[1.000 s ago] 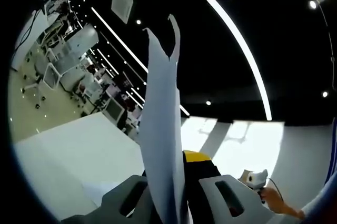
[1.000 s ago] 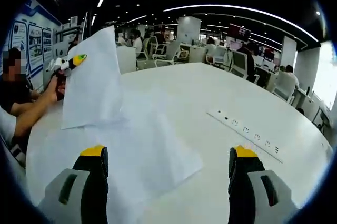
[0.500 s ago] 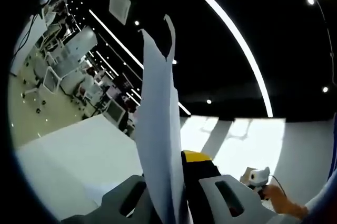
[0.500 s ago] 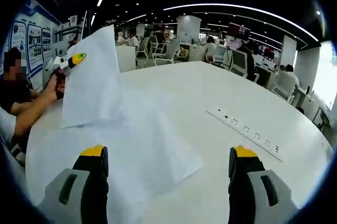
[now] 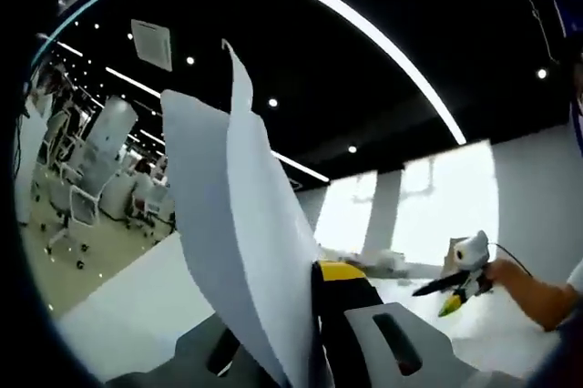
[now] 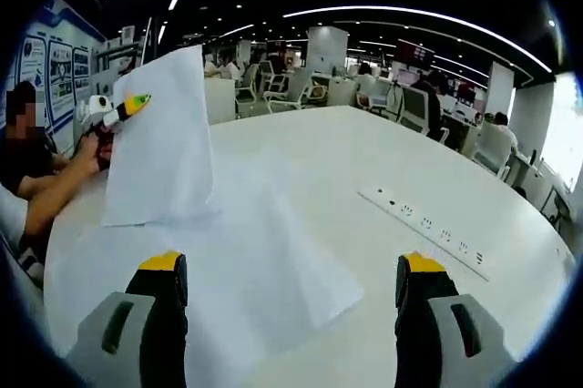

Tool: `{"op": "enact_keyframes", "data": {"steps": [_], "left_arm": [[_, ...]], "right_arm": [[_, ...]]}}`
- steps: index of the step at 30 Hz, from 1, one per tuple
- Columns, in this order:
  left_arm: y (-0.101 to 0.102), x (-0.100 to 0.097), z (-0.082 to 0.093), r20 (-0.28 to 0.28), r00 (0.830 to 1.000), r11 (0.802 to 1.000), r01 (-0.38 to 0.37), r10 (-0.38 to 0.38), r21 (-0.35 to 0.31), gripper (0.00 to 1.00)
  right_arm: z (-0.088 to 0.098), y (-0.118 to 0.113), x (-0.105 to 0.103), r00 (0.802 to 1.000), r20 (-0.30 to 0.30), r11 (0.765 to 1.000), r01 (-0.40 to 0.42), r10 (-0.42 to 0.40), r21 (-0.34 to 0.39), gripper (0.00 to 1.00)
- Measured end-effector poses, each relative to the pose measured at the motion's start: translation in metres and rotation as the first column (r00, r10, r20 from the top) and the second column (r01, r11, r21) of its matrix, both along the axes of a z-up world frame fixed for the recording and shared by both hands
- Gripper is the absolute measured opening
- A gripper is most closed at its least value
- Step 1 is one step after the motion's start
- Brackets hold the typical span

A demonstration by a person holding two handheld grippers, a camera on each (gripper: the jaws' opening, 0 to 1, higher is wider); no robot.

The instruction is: Organize the stack of printing papers by aligning and flattening the scattered papers on the table

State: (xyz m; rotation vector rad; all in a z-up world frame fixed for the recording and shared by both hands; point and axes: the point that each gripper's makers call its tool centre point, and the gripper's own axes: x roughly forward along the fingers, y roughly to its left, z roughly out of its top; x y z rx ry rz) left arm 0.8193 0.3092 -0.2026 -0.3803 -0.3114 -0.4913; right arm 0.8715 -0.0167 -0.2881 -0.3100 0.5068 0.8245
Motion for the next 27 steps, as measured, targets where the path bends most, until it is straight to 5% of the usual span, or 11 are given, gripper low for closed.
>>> {"op": "enact_keyframes", "data": {"steps": [5, 8, 15, 17, 27], "left_arm": [[0.001, 0.001, -0.002, 0.001, 1.000, 0.999, -0.028, 0.028, 0.044, 0.06], [0.004, 0.004, -0.008, -0.003, 0.997, 0.987, -0.082, 0.083, 0.135, 0.06], [0.007, 0.013, -0.027, -0.007, 0.981, 0.909, -0.179, 0.196, 0.377, 0.07], [0.006, 0.013, -0.030, -0.005, 0.979, 0.896, -0.186, 0.205, 0.402, 0.07], [0.008, 0.013, -0.030, -0.012, 0.980, 0.903, -0.180, 0.201, 0.390, 0.07]], "right_arm": [[0.000, 0.000, 0.000, 1.000, -0.001, 1.000, -0.001, 0.001, -0.001, 0.90], [0.000, 0.000, 0.001, 1.000, -0.001, 1.000, -0.002, 0.002, 0.000, 0.90], [0.000, 0.000, 0.001, 1.000, -0.001, 1.000, -0.003, 0.003, -0.003, 0.90], [0.000, 0.000, 0.001, 1.000, -0.001, 1.000, -0.005, 0.005, -0.004, 0.90], [-0.001, 0.000, 0.000, 1.000, -0.002, 1.000, -0.004, 0.004, -0.003, 0.90]]}}
